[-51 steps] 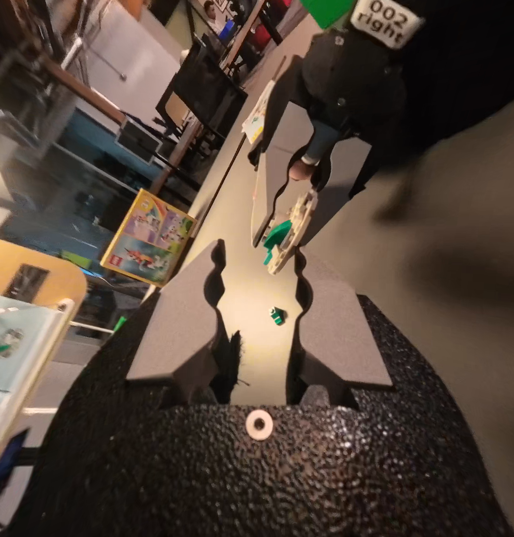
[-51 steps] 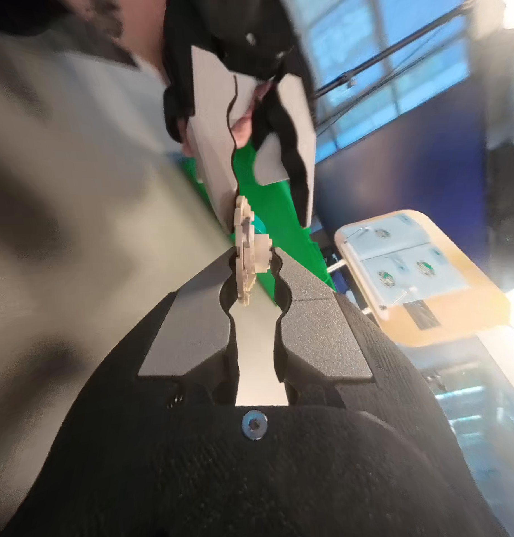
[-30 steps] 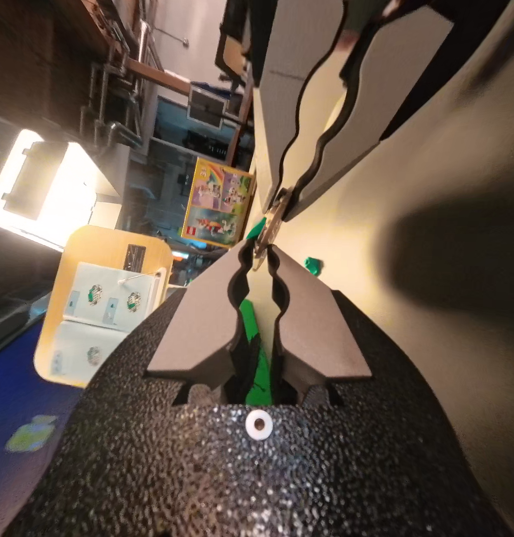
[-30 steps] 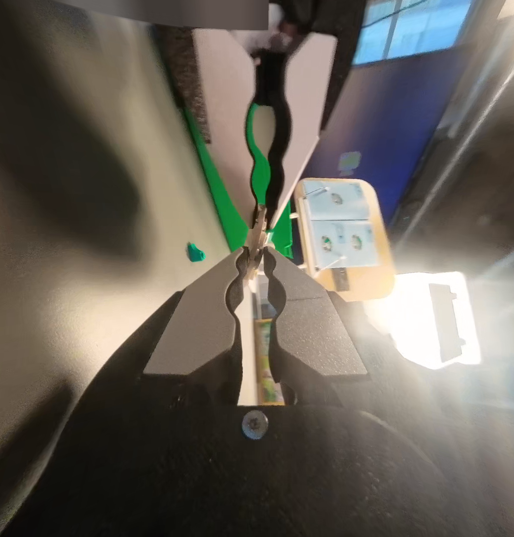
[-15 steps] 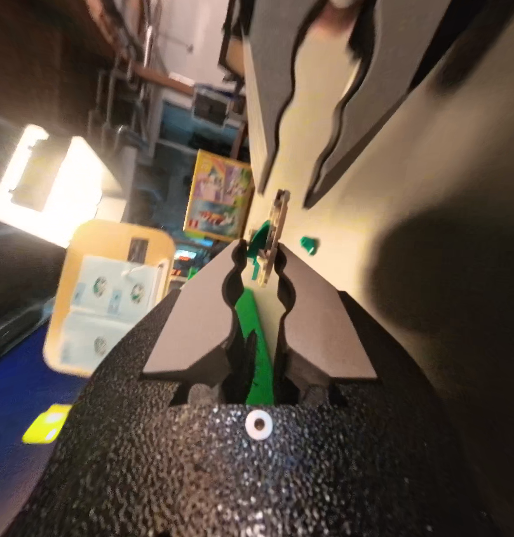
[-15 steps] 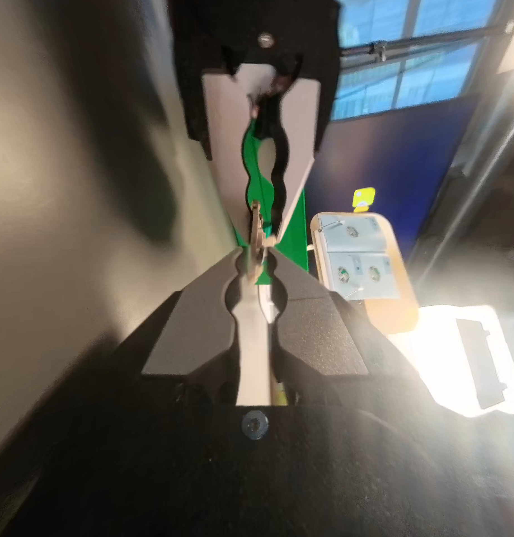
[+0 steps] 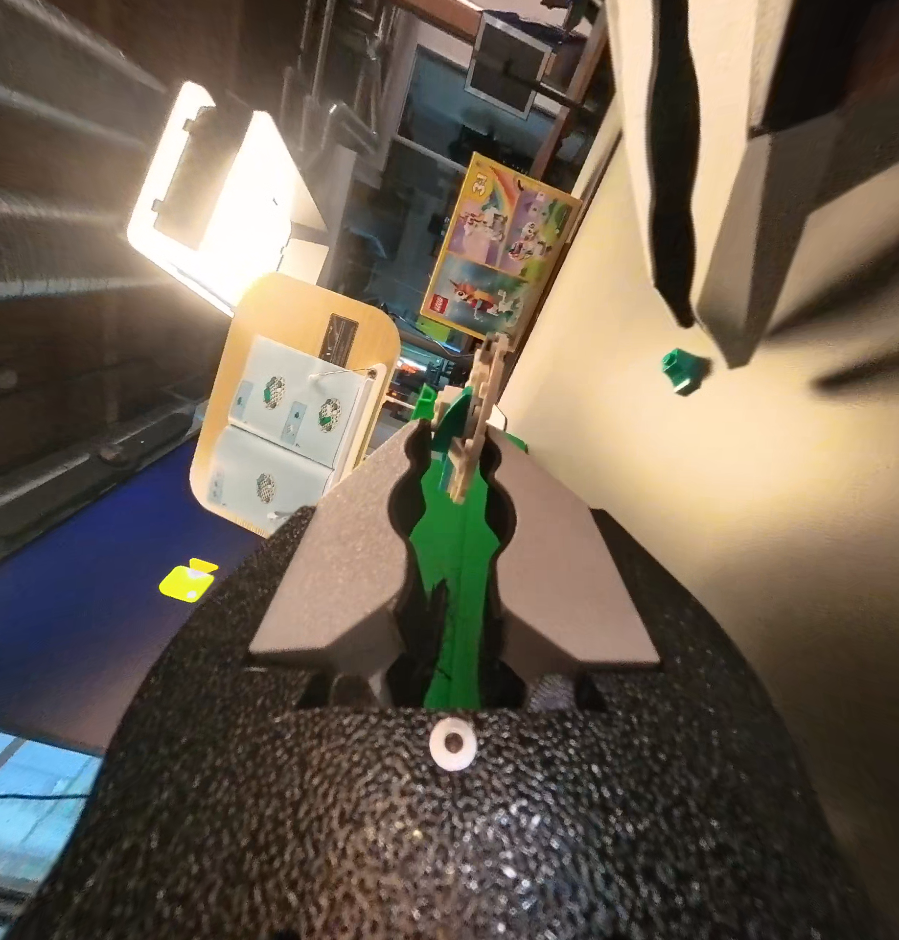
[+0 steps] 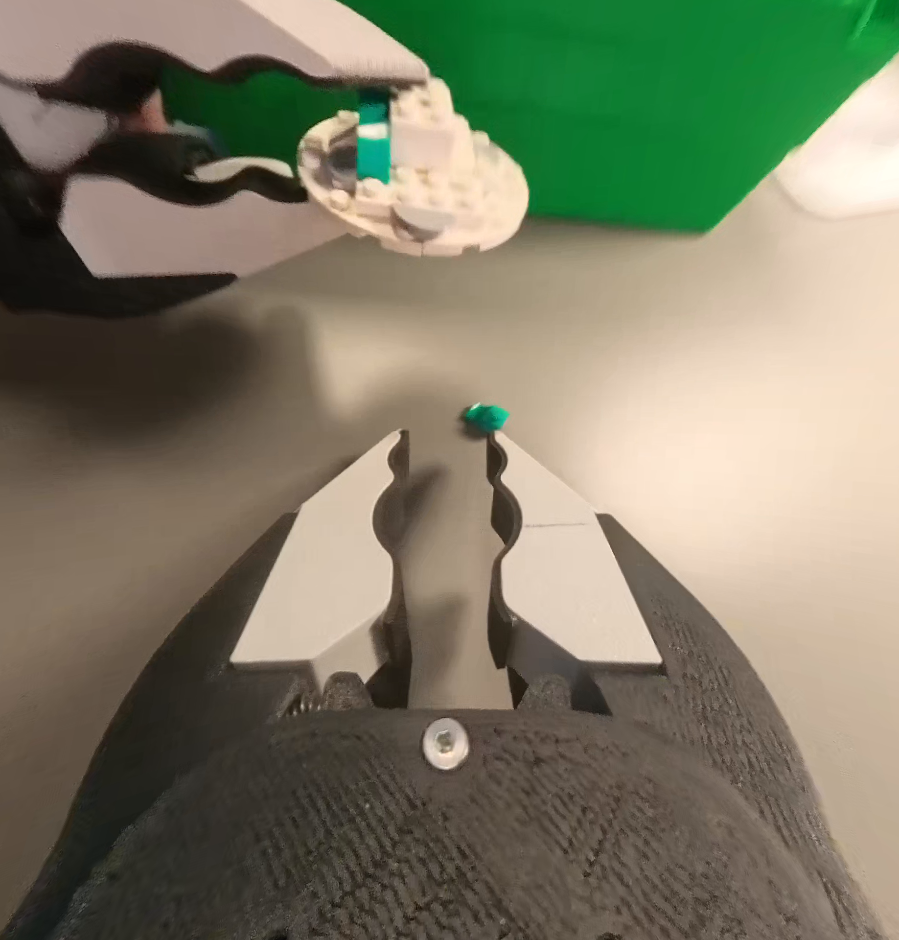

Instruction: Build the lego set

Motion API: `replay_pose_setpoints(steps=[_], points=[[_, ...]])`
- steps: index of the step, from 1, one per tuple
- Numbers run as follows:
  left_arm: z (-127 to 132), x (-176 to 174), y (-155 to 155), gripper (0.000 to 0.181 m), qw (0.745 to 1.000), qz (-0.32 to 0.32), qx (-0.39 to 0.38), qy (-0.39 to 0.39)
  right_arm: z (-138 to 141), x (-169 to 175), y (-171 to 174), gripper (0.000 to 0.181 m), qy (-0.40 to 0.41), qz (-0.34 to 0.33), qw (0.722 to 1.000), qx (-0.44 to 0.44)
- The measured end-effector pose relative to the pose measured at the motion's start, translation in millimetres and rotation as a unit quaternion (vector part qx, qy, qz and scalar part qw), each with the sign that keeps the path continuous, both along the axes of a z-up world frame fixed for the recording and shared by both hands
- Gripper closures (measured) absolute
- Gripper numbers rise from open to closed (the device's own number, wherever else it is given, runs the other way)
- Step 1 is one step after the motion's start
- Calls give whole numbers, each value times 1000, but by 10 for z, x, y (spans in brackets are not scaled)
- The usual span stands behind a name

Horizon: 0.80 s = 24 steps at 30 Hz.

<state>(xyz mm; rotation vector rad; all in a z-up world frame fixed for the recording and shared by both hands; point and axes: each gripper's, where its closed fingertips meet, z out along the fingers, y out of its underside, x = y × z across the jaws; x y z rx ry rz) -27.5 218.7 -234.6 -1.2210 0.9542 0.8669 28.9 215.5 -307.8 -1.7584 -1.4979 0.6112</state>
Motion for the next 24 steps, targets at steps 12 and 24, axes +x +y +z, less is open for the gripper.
replay_pose_setpoints(steps=[12,24], points=[[39,17,-35,165,999,-17,0,-29,-134,-125,110,151,-3,-61,996,-63],[60,-5,-47,165,999,-17,3,-36,-142,-290,303,173,-8,-67,996,-51]])
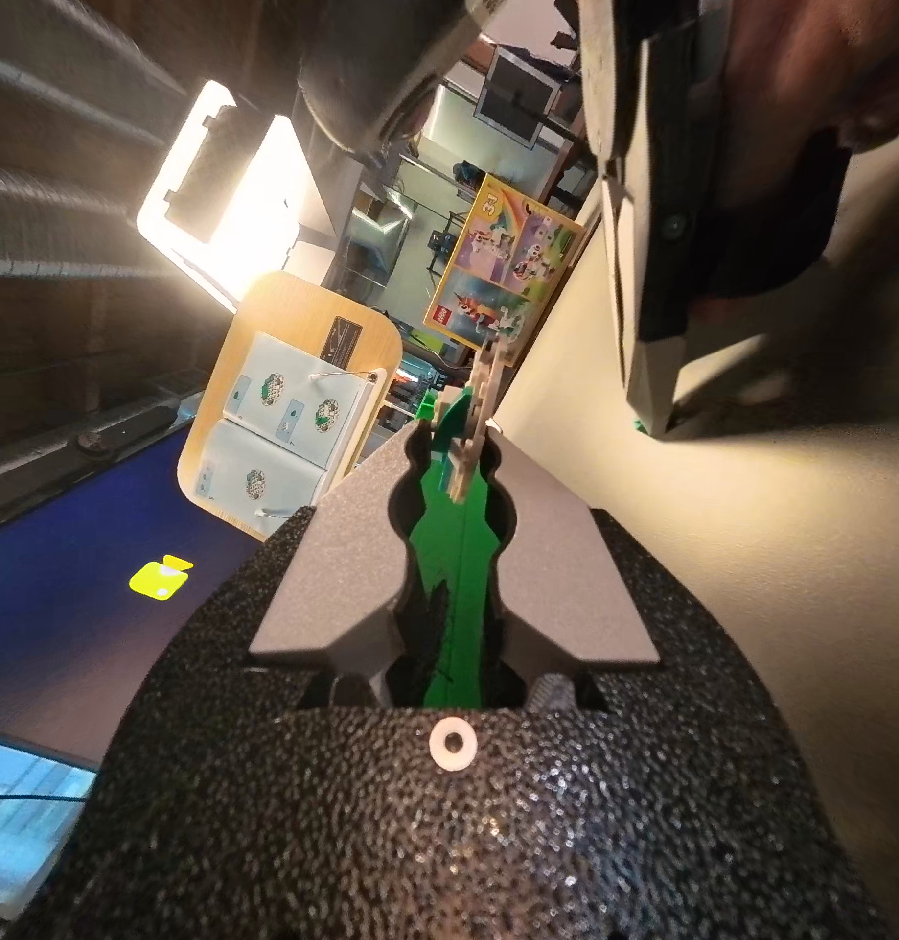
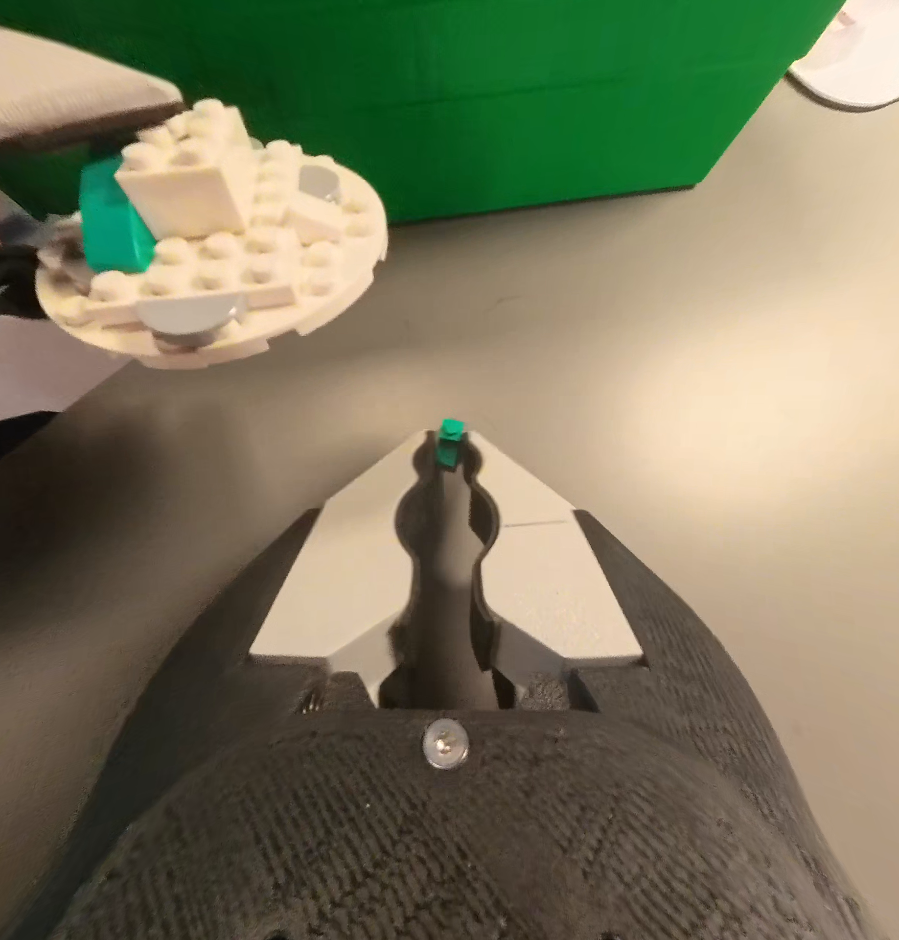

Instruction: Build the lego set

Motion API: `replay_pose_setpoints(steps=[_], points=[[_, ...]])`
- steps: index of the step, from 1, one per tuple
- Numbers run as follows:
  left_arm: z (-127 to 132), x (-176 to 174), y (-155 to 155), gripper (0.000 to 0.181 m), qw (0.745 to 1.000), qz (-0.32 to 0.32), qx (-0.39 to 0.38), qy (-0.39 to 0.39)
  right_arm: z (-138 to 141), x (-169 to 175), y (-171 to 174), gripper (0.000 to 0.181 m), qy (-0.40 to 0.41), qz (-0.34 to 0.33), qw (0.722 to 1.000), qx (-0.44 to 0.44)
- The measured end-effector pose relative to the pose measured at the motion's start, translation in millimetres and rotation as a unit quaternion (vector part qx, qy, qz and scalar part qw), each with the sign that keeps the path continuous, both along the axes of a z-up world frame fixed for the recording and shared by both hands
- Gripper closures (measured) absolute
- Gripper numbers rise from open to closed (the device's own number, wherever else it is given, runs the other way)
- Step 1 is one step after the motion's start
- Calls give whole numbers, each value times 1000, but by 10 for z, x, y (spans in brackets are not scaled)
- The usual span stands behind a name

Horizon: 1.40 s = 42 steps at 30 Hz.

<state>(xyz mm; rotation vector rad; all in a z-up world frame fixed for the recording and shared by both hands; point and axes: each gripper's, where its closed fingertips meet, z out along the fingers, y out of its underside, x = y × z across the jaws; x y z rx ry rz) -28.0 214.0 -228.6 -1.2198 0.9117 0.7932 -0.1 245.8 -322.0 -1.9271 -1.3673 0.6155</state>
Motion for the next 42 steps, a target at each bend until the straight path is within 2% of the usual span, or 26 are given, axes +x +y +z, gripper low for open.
replay_pose_setpoints(steps=[4,7,11,14,17,19,23,28,33,42], points=[[-8,40,-17,165,1000,-10,3,14,73,147,98,175,-12,1,999,37],[-10,72,-16,165,999,-4,9,44,327,297,143,175,30,16,998,59],[12,210,-15,165,997,-31,8,72,668,555,206,175,54,27,992,114],[147,330,-3,165,996,-65,11,65,908,695,207,175,64,35,987,144],[409,435,3,165,992,-100,29,65,1208,745,123,175,83,63,980,169],[607,467,-11,165,990,-115,49,72,1416,741,3,176,91,100,973,187],[816,568,-108,165,978,-178,62,91,1756,729,-308,176,82,199,951,222],[1019,704,-389,165,957,-274,64,68,2061,707,-890,175,103,345,910,204],[1092,779,-572,165,949,-300,63,76,2189,645,-1160,175,99,399,896,168],[1093,850,-731,165,940,-322,62,88,2098,617,-1273,176,51,446,884,129]])
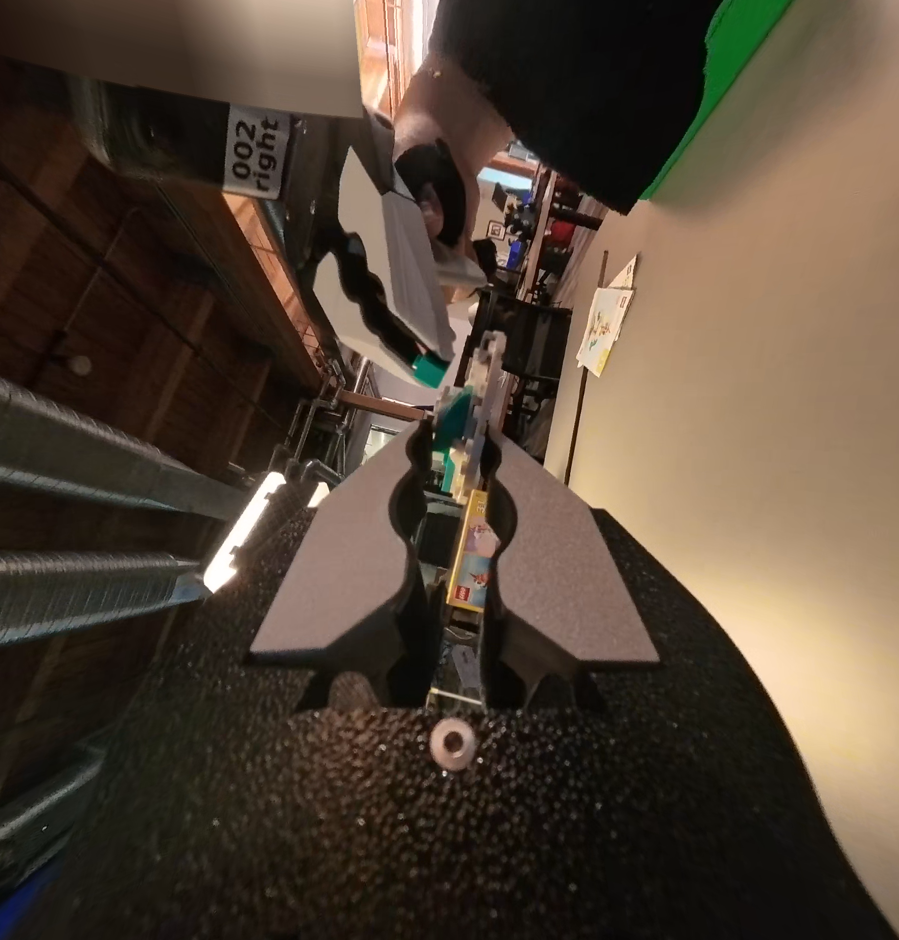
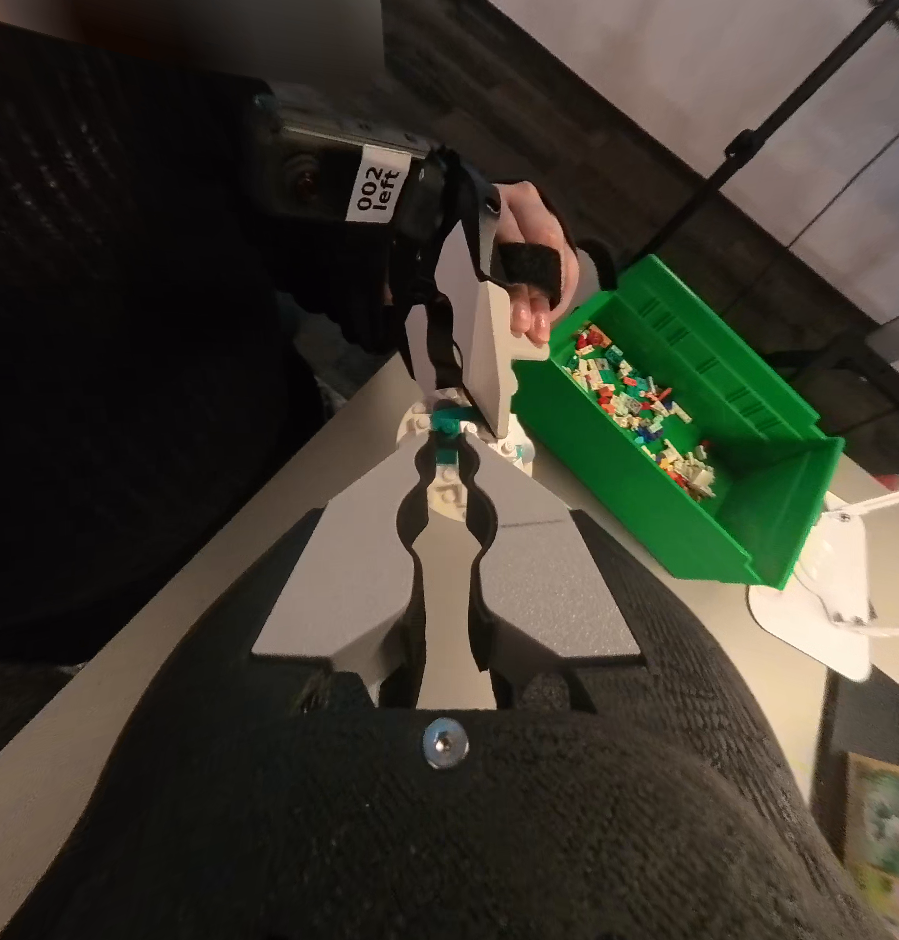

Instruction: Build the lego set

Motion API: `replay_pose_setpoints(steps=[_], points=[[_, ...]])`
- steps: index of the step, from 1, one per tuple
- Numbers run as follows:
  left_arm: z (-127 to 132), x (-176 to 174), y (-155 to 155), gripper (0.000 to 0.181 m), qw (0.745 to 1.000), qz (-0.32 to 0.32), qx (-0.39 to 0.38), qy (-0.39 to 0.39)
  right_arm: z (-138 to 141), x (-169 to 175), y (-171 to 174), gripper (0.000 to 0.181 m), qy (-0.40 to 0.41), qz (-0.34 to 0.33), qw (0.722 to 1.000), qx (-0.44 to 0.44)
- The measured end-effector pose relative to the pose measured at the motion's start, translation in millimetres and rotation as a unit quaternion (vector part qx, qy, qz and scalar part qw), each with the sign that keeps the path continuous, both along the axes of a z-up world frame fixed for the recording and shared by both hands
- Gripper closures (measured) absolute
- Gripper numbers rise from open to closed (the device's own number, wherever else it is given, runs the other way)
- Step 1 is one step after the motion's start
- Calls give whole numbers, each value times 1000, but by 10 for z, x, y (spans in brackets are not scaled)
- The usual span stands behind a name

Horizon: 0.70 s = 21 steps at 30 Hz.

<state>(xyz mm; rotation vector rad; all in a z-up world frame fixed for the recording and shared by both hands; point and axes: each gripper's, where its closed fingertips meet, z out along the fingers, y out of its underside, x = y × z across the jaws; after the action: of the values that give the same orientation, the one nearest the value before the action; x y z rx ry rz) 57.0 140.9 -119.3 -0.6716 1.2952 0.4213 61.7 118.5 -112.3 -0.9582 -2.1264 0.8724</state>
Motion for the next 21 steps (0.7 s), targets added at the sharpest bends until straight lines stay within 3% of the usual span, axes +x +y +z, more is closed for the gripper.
replay_pose_setpoints(steps=[21], points=[[-189,34,89,165,998,-6,-67,-7,-229,-3,61,175,-22,-16,998,59]])
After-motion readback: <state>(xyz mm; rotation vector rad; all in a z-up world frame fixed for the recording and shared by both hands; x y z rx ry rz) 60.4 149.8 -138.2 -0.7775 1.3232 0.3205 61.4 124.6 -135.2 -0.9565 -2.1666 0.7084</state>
